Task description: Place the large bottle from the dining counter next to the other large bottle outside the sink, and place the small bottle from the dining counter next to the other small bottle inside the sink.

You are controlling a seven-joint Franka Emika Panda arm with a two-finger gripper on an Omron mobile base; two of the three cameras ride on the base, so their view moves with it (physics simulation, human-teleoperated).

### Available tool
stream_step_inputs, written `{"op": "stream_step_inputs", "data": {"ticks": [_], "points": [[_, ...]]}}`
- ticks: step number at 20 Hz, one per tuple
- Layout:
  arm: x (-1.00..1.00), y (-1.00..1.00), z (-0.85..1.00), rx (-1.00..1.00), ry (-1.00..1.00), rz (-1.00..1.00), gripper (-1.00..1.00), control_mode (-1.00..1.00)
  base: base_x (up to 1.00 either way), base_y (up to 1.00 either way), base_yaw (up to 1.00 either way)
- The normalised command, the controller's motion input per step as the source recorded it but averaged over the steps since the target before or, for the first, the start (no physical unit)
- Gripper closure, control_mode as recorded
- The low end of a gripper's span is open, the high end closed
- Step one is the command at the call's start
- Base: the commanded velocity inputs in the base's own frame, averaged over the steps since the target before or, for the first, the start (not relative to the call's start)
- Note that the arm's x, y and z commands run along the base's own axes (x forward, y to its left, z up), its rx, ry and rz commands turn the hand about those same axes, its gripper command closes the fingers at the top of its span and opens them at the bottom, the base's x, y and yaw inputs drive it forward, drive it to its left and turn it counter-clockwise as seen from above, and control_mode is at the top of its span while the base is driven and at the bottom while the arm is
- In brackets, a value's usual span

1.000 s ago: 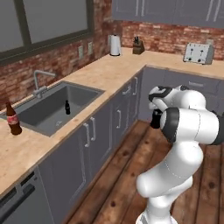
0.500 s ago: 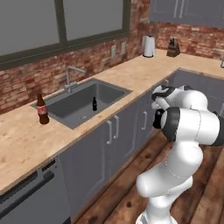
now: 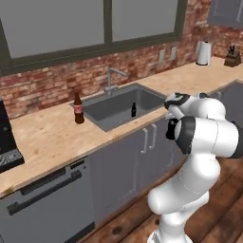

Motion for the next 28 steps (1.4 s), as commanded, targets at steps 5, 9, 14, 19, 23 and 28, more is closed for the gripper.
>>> {"op": "stream_step_inputs", "data": {"ticks": [5, 9, 14, 19, 23, 28], "points": [[0.00, 0.00, 0.00, 0.00, 0.00, 0.00, 1.00, 1.00, 0.22, 0.00, 0.35], [0.00, 0.00, 0.00, 0.00, 0.00, 0.00, 1.00, 1.00, 0.22, -0.05, 0.31], [0.00, 0.00, 0.00, 0.00, 0.00, 0.00, 1.00, 1.00, 0.26, -0.13, 0.30], [0.00, 0.00, 0.00, 0.00, 0.00, 0.00, 1.00, 1.00, 0.23, -0.23, 0.28], [0.00, 0.00, 0.00, 0.00, 0.00, 0.00, 1.00, 1.00, 0.19, -0.37, 0.23], [0.00, 0.00, 0.00, 0.00, 0.00, 0.00, 1.00, 1.00, 0.22, -0.40, 0.22]]}}
